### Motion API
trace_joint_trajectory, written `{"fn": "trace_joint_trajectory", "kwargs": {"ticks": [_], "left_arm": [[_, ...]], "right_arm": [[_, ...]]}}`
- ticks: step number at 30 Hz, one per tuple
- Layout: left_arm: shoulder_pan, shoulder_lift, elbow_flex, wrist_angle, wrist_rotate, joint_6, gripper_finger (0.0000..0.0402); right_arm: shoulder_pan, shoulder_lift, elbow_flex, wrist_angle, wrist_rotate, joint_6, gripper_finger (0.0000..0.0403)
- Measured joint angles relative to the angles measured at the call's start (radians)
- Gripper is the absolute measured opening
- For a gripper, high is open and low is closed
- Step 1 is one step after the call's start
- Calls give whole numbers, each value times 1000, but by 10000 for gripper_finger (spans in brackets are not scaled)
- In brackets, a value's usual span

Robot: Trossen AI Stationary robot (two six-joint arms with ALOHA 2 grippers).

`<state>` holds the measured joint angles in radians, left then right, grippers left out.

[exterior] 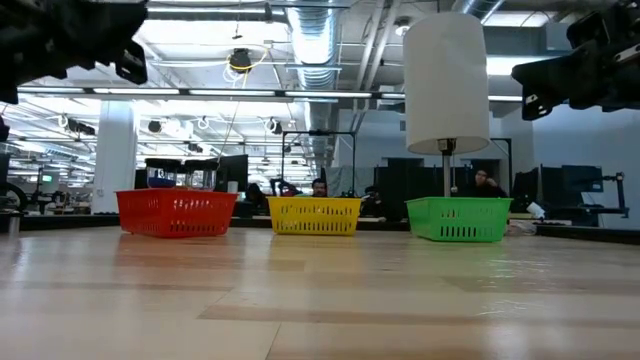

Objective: Pick & Place Office items
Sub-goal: Return to Home Position

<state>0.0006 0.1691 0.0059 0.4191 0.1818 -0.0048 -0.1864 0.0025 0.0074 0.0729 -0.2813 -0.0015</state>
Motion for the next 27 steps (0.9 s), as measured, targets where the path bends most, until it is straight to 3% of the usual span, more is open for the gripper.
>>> {"fn": "trace_joint_trajectory", "kwargs": {"ticks": [6,11,16,27], "left_arm": [[1,56,0,0,-11,0,1],[1,-34,0,-33,-10,-54,1],[1,-168,0,-227,30,-127,1],[3,-163,37,-350,29,-73,1]], "right_arm": [[0,0,0,-16,0,-5,1],[1,0,0,-16,0,-5,1],[1,0,-1,-16,0,-5,1],[2,3,-1,-15,-3,29,1]]}}
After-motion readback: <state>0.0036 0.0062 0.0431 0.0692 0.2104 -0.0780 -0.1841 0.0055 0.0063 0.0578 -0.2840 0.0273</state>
